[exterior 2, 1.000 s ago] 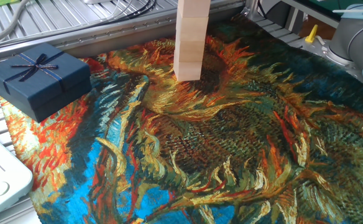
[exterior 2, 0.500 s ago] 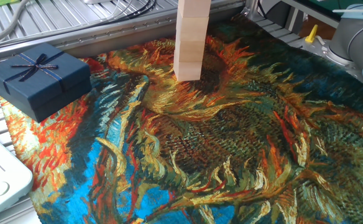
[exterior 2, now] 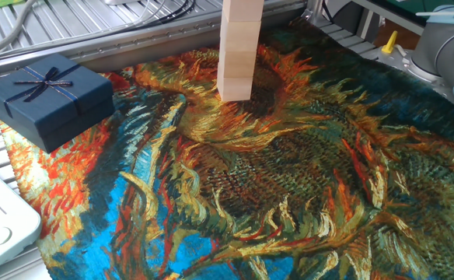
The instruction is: Stack the blocks in a vertical line of five
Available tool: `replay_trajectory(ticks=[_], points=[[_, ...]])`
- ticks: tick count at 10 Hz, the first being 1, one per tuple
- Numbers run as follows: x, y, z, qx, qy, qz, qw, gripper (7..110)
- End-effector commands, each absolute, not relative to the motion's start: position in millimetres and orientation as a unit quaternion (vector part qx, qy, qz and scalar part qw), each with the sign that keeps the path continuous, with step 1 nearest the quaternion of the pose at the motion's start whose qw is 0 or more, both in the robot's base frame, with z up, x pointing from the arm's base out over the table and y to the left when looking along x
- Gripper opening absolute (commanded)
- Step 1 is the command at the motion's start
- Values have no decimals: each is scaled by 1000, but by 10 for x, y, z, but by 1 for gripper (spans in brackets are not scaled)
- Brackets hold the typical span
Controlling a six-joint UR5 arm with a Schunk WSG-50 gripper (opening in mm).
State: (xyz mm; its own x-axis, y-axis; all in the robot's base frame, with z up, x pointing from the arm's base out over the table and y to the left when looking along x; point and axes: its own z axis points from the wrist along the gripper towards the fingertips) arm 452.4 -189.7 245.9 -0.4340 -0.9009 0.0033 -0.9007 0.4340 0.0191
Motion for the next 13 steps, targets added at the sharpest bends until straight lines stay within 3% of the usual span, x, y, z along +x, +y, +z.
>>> replay_trajectory(ticks=[1, 5, 6, 13], points=[[4662, -1879, 2550, 549, -836, 3, 1, 66], [4720, -1893, 2604, 554, -832, 11, 0, 66], [4717, -1879, 2607, 555, -832, 8, 0, 88], [4614, -1696, 2567, 544, -838, -28, 2, 88]])
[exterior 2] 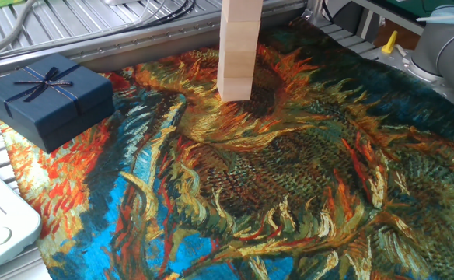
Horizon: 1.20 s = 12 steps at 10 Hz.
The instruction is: Stack the blocks in a vertical line of five
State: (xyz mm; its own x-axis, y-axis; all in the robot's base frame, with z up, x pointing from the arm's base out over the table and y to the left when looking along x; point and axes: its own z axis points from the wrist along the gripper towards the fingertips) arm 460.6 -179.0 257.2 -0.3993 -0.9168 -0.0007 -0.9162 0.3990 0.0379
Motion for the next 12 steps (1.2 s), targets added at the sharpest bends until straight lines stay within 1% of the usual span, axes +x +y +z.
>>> replay_trajectory(ticks=[1, 3, 12], points=[[4624, -1689, 2567, 546, -838, -28, 1, 88], [4600, -1632, 2557, 546, -837, -38, 4, 88], [4485, -1664, 2570, 555, -830, -45, 25, 88]])
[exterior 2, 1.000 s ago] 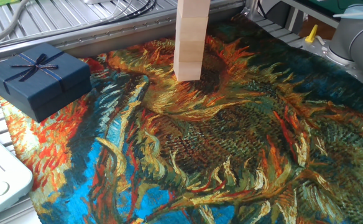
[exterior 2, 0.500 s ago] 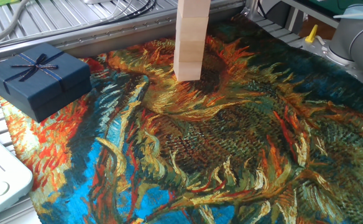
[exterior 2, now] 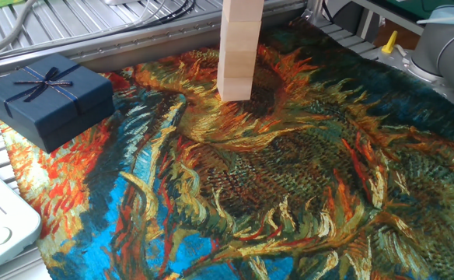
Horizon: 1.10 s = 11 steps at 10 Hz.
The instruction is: Stack the blocks in a vertical line of five
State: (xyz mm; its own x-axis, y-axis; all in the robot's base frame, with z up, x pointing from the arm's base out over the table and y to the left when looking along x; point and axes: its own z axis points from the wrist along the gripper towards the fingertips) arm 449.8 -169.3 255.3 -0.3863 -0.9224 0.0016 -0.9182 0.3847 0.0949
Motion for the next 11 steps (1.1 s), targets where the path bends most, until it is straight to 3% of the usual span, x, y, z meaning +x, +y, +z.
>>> replay_trajectory(ticks=[1, 11], points=[[4466, -1648, 2574, 555, -830, -50, 27, 88], [4601, -1710, 2660, 563, -826, -32, 19, 88]])
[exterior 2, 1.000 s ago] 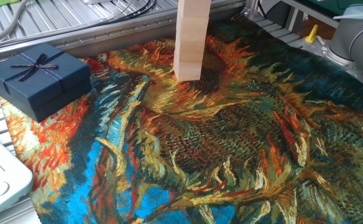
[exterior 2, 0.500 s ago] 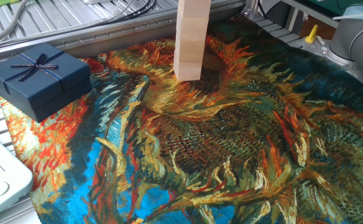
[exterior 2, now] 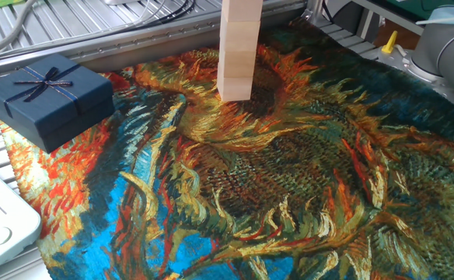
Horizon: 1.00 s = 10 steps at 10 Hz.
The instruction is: Stack the blocks in a vertical line of five
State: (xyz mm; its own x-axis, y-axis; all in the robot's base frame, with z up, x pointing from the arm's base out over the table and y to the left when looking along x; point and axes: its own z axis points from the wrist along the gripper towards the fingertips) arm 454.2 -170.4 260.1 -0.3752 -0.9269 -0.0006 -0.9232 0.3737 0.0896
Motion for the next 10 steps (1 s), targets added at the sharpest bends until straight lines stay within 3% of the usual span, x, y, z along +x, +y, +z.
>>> replay_trajectory(ticks=[1, 3, 4, 10], points=[[4599, -1725, 2679, 563, -825, -31, 22, 88], [4576, -1698, 2713, 559, -828, -37, 27, 88], [4590, -1726, 2755, 559, -828, -31, 33, 110], [4538, -1639, 3002, 528, -846, -27, 70, 110]])
